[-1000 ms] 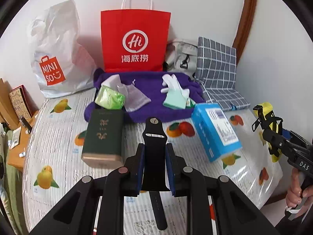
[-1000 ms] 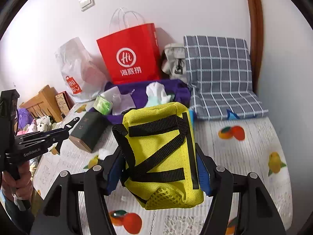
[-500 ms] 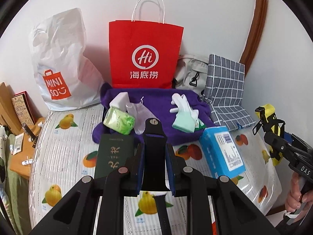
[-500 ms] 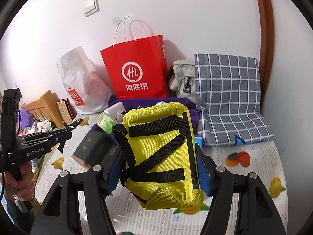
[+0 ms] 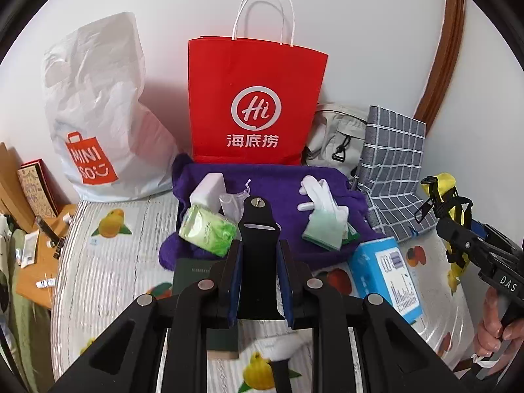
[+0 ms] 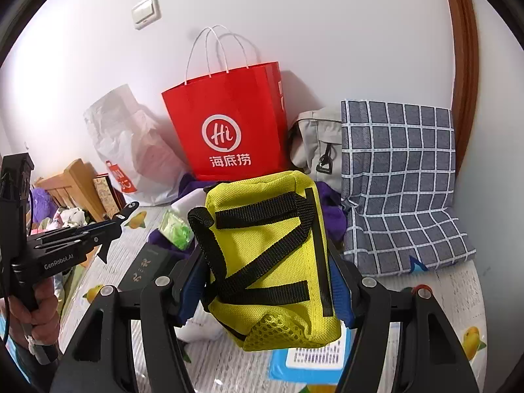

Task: Organize soft objects

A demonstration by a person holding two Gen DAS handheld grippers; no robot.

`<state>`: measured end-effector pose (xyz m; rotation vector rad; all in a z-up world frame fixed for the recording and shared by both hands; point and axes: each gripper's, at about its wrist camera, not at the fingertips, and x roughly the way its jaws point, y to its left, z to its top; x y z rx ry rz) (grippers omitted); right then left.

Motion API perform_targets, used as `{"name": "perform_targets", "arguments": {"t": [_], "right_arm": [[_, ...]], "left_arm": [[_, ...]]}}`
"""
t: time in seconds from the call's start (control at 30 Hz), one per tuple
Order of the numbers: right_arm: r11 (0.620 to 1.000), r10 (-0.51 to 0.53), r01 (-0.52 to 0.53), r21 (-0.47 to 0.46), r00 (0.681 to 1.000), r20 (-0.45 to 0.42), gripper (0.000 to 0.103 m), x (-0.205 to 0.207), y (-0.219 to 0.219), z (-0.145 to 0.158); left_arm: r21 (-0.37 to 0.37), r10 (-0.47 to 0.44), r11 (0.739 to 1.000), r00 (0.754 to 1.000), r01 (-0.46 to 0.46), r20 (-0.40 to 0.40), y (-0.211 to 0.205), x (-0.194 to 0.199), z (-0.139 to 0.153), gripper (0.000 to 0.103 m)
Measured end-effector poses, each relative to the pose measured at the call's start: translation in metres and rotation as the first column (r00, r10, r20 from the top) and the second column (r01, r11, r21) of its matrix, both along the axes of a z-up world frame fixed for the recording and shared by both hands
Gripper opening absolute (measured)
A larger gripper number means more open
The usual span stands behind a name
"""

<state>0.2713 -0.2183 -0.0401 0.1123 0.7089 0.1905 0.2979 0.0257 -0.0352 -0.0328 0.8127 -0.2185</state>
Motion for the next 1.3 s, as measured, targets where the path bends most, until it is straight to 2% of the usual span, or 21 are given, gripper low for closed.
{"name": "perform_targets", "arguments": {"t": [0.67,0.9,1.3], "right_arm": [[1.000,0.008,-0.009,-0.021,1.000,-0.022,0.065,0.077,0.019,-0.014],[1.000,0.008,-0.008,0.001,0.999,-0.035,0.065,0.096,0.012,-0.029],[1.000,-0.010,0.008,-0.012,0.990,-0.138,0.065,0.129,-0.011,-0.062]], "left_arm": [[0.003,0.024,1.000,1.000,-0.024,-0.007,0.004,0.059,-0.006,0.020],[0.007,0.026,1.000,0.999,-0.025,-0.022,-0.004,0.078,-0.012,0.020],[-0.036,0.041,0.998,0.998,-0.043,-0.053,-0.011,0.112,-0.036,0.020]]}}
